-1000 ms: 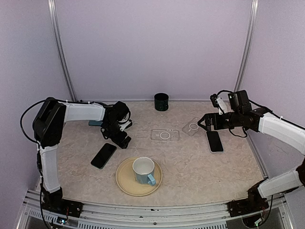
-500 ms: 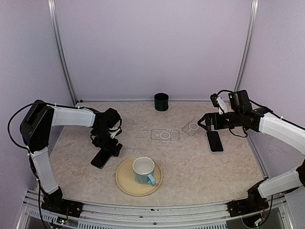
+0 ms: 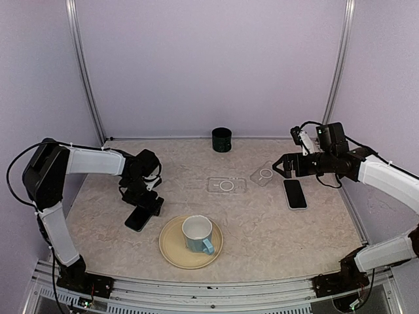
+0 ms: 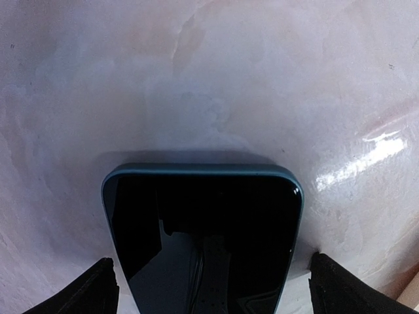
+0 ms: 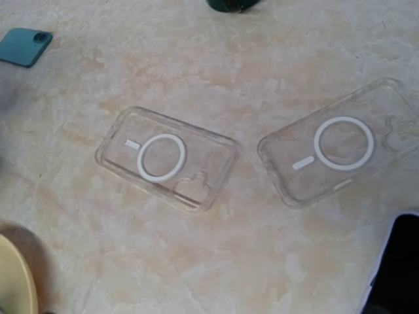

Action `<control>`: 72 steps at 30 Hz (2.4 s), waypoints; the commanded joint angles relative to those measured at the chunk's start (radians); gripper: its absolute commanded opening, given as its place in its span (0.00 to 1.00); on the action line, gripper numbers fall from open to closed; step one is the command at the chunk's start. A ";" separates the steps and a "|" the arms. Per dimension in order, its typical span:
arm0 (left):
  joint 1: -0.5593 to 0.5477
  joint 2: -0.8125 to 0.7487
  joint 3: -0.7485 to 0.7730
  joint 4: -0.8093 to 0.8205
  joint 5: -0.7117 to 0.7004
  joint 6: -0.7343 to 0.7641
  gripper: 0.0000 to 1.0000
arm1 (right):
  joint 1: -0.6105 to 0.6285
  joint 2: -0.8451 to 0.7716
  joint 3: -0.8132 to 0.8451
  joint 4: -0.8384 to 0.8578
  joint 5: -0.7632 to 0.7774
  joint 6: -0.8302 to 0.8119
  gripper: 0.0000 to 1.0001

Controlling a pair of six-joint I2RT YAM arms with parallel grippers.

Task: Put the phone into the phone case
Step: Pick up the phone from the center of the board, then pass from the left arm to the right

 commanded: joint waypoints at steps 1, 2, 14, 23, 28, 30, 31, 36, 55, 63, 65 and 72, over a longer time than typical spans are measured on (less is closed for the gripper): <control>0.012 -0.012 -0.027 0.018 0.044 -0.003 0.99 | 0.013 -0.025 -0.012 0.012 -0.003 -0.006 1.00; 0.012 -0.010 -0.031 0.021 0.054 -0.004 0.99 | 0.013 -0.027 -0.012 0.012 -0.002 -0.005 1.00; 0.025 0.025 -0.040 0.035 0.110 0.006 0.84 | 0.013 -0.038 -0.014 0.007 0.012 -0.009 0.99; 0.024 0.018 -0.035 0.056 0.075 0.000 0.61 | 0.013 -0.036 -0.012 0.004 0.006 -0.004 1.00; 0.016 -0.013 -0.003 0.088 0.045 0.026 0.53 | 0.013 -0.019 0.005 -0.003 -0.030 0.004 1.00; 0.010 -0.022 0.013 0.104 0.033 0.037 0.49 | 0.013 -0.015 0.011 -0.006 -0.045 0.008 1.00; 0.007 -0.023 0.021 0.112 0.030 0.045 0.48 | 0.013 -0.015 0.012 -0.005 -0.051 0.009 1.00; -0.011 -0.002 0.072 0.116 -0.008 0.076 0.39 | 0.018 -0.009 0.014 -0.003 -0.076 0.024 1.00; -0.142 0.058 0.287 0.172 -0.025 0.224 0.39 | 0.145 0.144 0.103 0.048 -0.178 0.079 1.00; -0.235 0.071 0.392 0.194 -0.014 0.286 0.38 | 0.218 0.220 0.169 0.078 -0.180 0.121 0.99; -0.262 0.069 0.409 0.209 -0.009 0.302 0.38 | 0.228 0.241 0.179 0.097 -0.188 0.136 0.99; -0.341 0.088 0.471 0.214 -0.019 0.322 0.37 | 0.238 0.293 0.199 0.151 -0.207 0.200 0.95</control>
